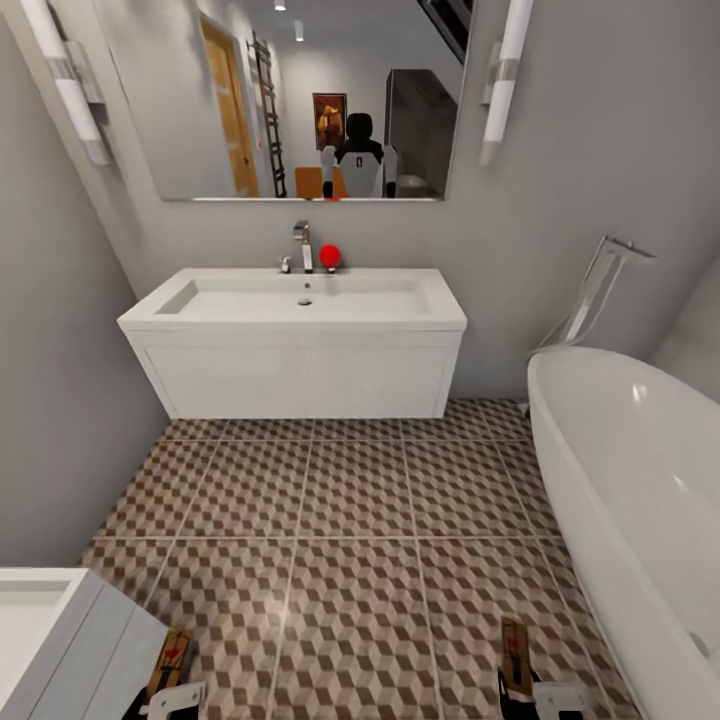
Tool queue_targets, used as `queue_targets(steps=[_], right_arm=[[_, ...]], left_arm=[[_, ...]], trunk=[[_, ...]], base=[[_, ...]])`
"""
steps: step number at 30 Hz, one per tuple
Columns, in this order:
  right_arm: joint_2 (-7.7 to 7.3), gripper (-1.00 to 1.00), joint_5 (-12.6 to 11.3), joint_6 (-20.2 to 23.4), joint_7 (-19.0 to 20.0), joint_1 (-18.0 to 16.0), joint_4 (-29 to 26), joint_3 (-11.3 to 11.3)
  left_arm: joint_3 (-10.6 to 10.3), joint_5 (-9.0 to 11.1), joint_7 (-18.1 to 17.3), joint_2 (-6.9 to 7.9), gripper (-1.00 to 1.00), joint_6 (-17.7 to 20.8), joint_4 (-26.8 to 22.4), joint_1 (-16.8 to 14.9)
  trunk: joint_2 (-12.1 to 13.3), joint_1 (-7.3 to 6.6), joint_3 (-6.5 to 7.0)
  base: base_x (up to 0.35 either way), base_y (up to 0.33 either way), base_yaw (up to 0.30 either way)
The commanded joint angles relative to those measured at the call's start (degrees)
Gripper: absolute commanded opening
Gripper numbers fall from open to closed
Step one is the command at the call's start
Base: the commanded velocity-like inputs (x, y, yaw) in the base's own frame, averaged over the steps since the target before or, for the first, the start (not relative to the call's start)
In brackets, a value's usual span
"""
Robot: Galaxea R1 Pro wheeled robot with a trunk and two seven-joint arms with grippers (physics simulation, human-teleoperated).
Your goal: Take the four mousetraps from the cabinet in the bathroom and place them on the bathroom floor. Make sure all four end up on the same floor surface, and ensure that at least two of them are either under or directly next to the same bathroom sink.
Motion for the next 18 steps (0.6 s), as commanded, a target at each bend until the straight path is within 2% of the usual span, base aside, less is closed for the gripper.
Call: queue_targets(steps=[1,8,18], right_arm=[[-0.04,-1.00,0.2,-0.1,-0.3,0.0,0.0,0.3],[-0.04,-1.00,0.2,-0.1,-0.3,0.0,0.0,0.3],[-0.04,-1.00,0.3,-0.1,-0.3,0.0,0.0,0.3]], left_arm=[[-0.5,-0.1,0.5,-0.03,-1.00,-0.2,0.2,-0.1],[-0.5,-0.1,0.5,-0.03,-1.00,-0.2,0.2,-0.1],[-0.5,-0.1,0.5,-0.03,-1.00,-0.2,0.2,-0.1]], trunk=[[0.0,0.03,-0.04],[0.0,0.03,-0.04],[0.0,0.03,-0.04]], base=[[0.330,0.000,0.000],[0.330,-0.012,0.000],[0.323,-0.107,0.000]])
